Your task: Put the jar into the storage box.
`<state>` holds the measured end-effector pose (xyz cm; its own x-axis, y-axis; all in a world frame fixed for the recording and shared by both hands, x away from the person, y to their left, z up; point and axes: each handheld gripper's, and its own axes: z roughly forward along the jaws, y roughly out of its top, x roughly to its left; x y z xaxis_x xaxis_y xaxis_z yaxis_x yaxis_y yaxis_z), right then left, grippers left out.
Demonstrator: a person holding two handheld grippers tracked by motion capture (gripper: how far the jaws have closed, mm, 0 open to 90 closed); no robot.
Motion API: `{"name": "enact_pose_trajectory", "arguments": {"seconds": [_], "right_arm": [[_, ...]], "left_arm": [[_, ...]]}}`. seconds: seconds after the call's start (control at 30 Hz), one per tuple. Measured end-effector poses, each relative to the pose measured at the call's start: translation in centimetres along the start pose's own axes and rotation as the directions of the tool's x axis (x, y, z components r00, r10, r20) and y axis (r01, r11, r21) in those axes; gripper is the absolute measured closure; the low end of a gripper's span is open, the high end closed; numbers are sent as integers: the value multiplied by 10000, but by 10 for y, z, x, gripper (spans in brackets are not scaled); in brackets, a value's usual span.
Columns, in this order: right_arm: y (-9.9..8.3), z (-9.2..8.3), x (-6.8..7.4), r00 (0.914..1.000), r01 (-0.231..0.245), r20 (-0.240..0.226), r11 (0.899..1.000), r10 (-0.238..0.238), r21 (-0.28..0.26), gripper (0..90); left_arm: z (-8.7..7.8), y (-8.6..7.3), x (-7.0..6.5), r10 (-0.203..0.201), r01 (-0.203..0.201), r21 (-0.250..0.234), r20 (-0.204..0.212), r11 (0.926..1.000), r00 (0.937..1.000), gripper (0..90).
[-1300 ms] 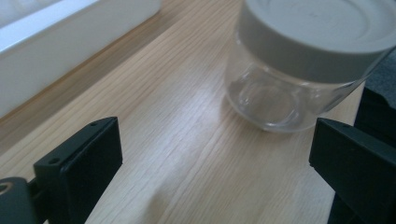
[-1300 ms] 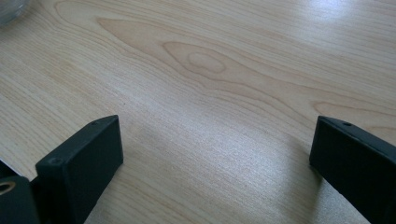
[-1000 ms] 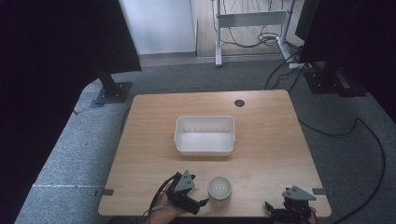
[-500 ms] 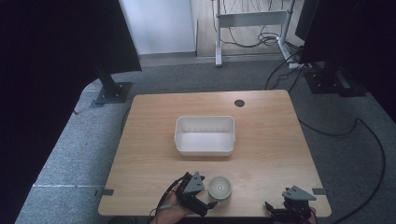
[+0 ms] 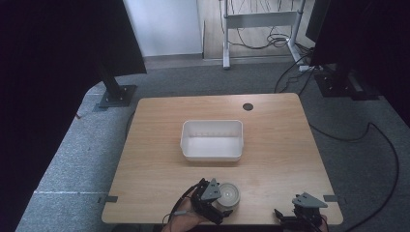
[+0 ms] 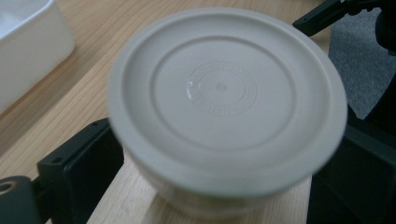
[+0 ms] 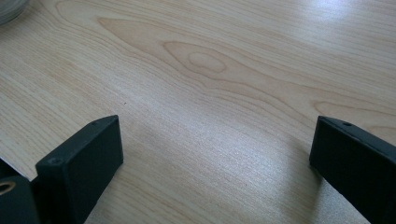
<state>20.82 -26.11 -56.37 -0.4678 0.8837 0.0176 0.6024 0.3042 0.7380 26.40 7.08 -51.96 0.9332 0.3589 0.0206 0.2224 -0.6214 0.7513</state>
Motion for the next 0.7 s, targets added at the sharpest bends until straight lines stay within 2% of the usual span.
{"name": "enact_pose_trajectory", "arguments": {"seconds": [0.2,0.37,0.6,0.7], "right_arm": [[0,0,0,10000,11,-9,10000,-11,1,23],[0,0,0,10000,17,-13,10000,-17,1,22],[0,0,0,10000,19,-13,10000,-19,-2,23],[0,0,0,10000,22,-11,10000,-22,3,23]], "left_arm": [[10,5,-2,6,-5,118,-79,9999,10000,51],[16,9,-3,204,-198,234,-282,9995,9994,76],[17,11,-3,171,-164,235,-309,9996,9994,98],[16,12,-4,314,-301,254,-521,9992,9981,99]]}}
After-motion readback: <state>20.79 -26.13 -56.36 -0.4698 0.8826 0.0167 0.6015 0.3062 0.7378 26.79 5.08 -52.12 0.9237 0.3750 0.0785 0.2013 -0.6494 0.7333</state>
